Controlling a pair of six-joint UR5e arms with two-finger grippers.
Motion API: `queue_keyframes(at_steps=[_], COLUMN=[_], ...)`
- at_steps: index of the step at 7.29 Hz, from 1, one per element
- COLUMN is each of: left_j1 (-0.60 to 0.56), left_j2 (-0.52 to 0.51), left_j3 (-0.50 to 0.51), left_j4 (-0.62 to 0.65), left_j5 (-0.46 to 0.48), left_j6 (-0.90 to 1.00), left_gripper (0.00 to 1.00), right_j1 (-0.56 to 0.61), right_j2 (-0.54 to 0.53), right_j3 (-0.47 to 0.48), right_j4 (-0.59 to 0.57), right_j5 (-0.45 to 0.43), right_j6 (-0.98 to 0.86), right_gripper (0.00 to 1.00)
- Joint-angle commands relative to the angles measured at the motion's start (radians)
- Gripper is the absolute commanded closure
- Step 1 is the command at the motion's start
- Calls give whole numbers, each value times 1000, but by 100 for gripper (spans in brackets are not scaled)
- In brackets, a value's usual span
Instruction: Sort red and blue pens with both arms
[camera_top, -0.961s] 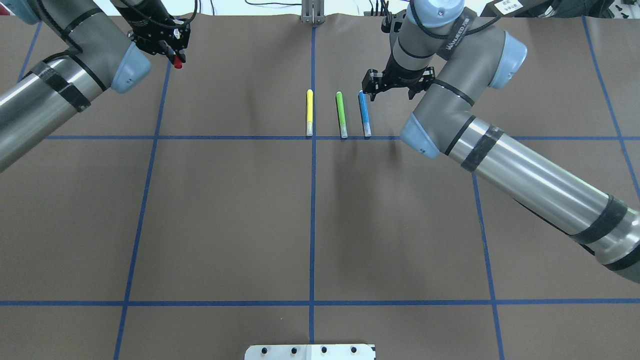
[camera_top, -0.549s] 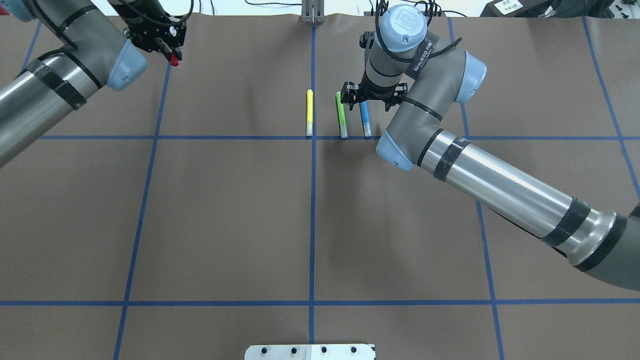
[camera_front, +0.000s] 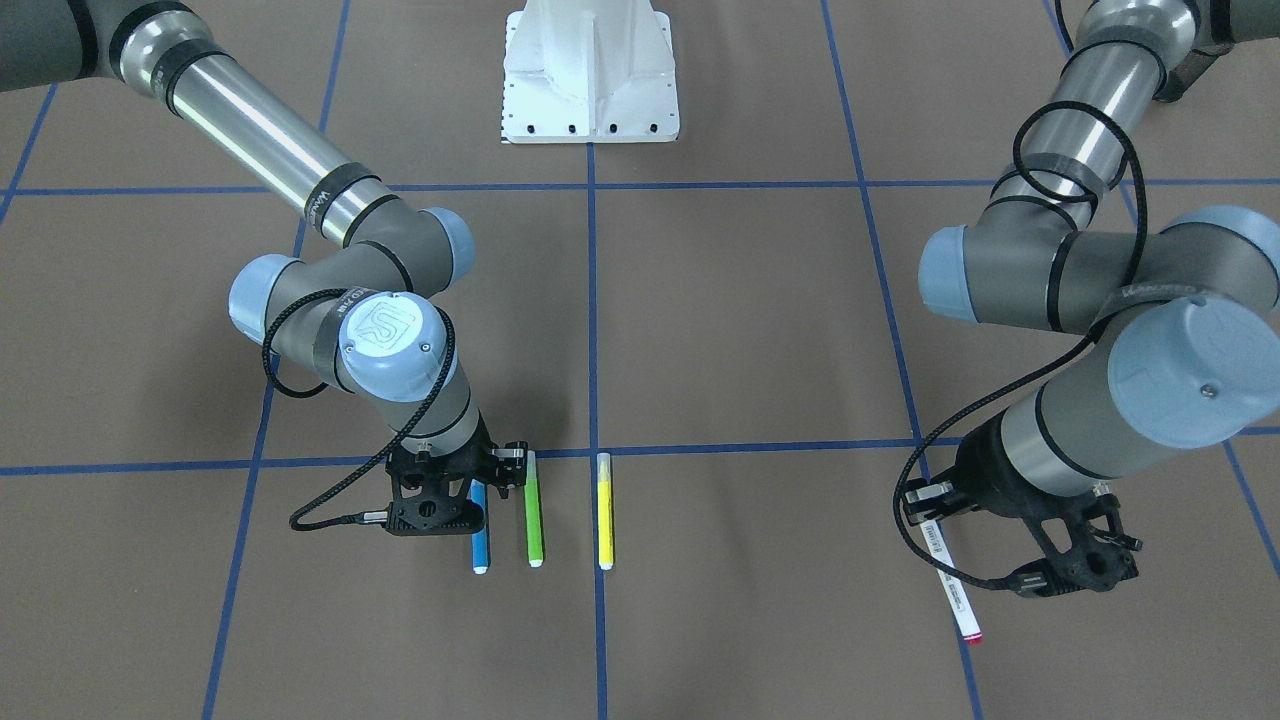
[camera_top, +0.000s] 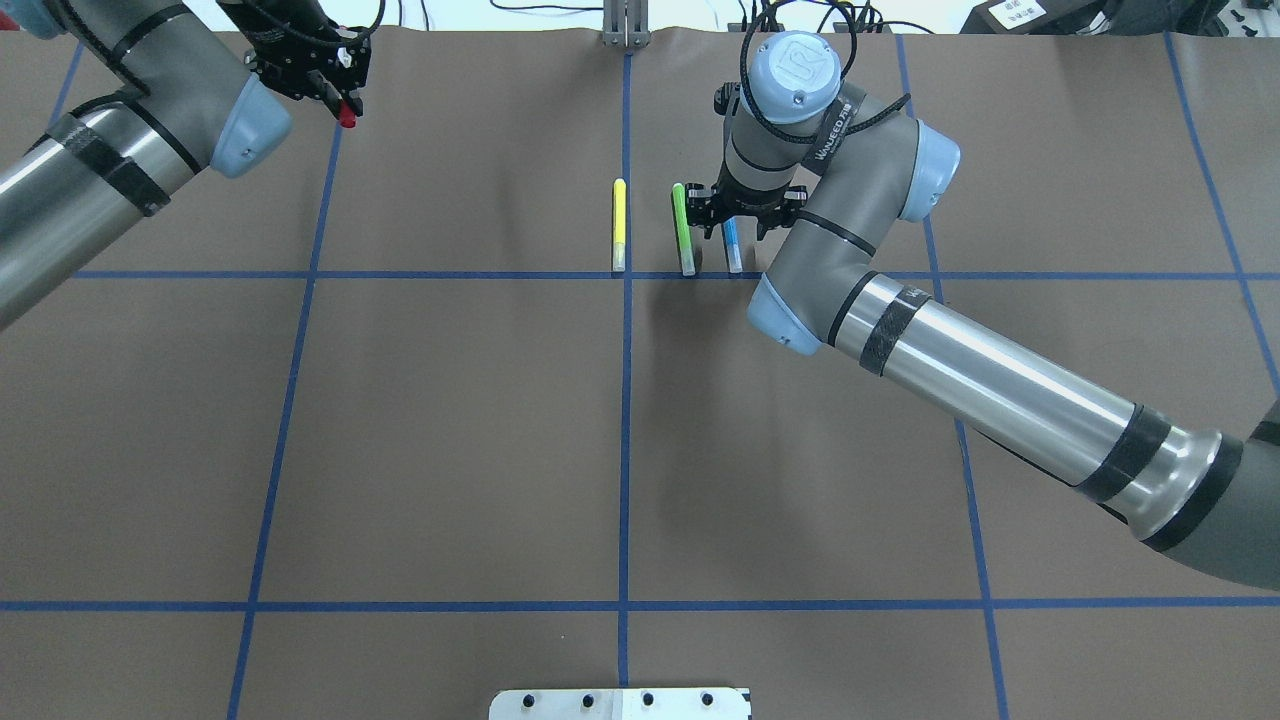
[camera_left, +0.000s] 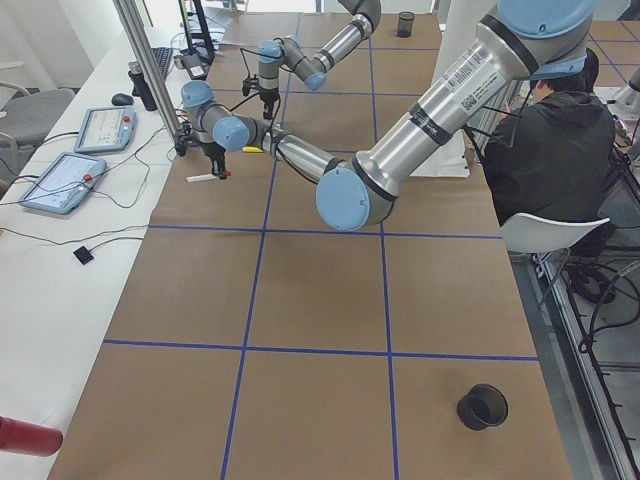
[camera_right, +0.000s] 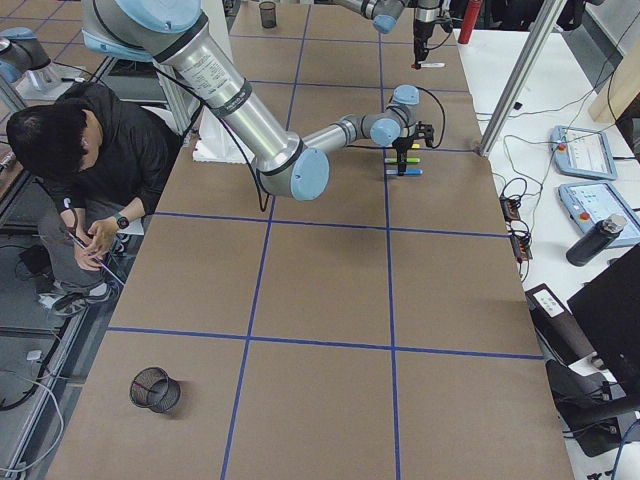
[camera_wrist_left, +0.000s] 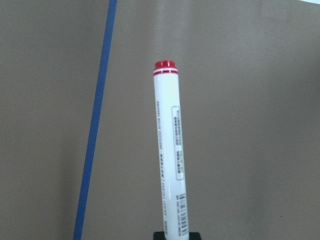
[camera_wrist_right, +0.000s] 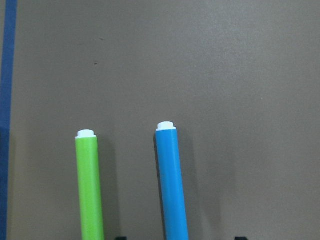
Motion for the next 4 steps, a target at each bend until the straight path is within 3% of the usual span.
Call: queue_keyframes(at_steps=[1, 4], left_j1=[-3, -6], left_j2=[0, 0], left_j3=[-1, -1], left_j4=[1, 1], left_j5=[-2, -14], left_j6=[0, 0], left_gripper=[100, 100], right_j1=[-6, -6], right_j2=[-7, -5], right_j3=[-1, -1], right_j4=[-1, -1], right_j5=[2, 10], right_j6=[-1, -3], right_gripper=[41, 49])
